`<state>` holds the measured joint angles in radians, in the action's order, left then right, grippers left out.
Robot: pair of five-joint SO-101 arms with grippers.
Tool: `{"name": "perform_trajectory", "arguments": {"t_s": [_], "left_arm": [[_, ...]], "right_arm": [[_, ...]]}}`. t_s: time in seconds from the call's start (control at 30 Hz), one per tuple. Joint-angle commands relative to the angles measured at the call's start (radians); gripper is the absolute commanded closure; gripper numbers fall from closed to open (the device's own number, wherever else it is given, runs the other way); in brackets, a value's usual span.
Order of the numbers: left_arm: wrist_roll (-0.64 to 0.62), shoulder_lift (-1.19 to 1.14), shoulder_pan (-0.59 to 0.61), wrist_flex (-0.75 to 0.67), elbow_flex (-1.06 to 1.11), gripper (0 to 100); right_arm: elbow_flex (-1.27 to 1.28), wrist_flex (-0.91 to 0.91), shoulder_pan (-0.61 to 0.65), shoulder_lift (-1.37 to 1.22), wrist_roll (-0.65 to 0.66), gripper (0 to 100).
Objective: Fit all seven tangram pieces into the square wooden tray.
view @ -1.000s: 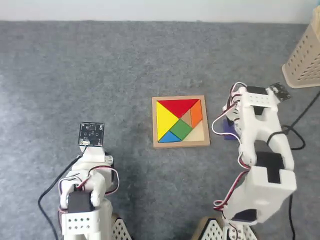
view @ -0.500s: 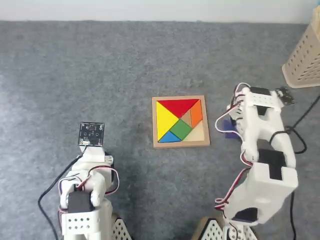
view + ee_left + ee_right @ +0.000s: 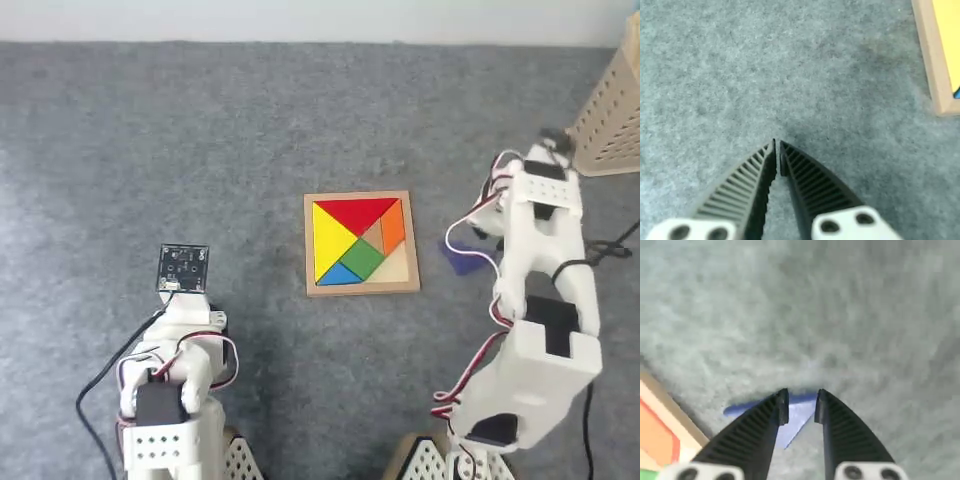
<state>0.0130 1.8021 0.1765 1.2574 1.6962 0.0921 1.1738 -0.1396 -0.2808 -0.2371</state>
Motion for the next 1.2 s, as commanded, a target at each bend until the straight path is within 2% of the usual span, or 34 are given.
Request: {"name": "perform_trajectory", "arguments": {"t_s": [0.0,0.13,0.33,0.4,0.73,1.17], "left_arm": [[-0.009,0.017,0.003,0.005,-0.012,99],[-0.009,0.017,0.003,0.005,-0.012,99],[-0.009,0.017,0.003,0.005,-0.012,99],[-0.009,0.017,0.003,0.005,-0.012,99],[-0.009,0.017,0.003,0.005,-0.012,99],[-0.009,0.017,0.003,0.005,-0.012,99]], "right_arm": [[-0.124,0.102,0.015,0.015,0.081,89.9],[-0.132,0.176,0.104,0.013,-0.091,89.0],[-0.129,0.223,0.151,0.010,-0.572,68.9],[-0.129,0.214,0.140,0.010,-0.660,66.1],[-0.137,0.091,0.131,-0.151,-0.825,74.2],[-0.135,0.085,0.130,-0.165,-0.818,75.1]]}}
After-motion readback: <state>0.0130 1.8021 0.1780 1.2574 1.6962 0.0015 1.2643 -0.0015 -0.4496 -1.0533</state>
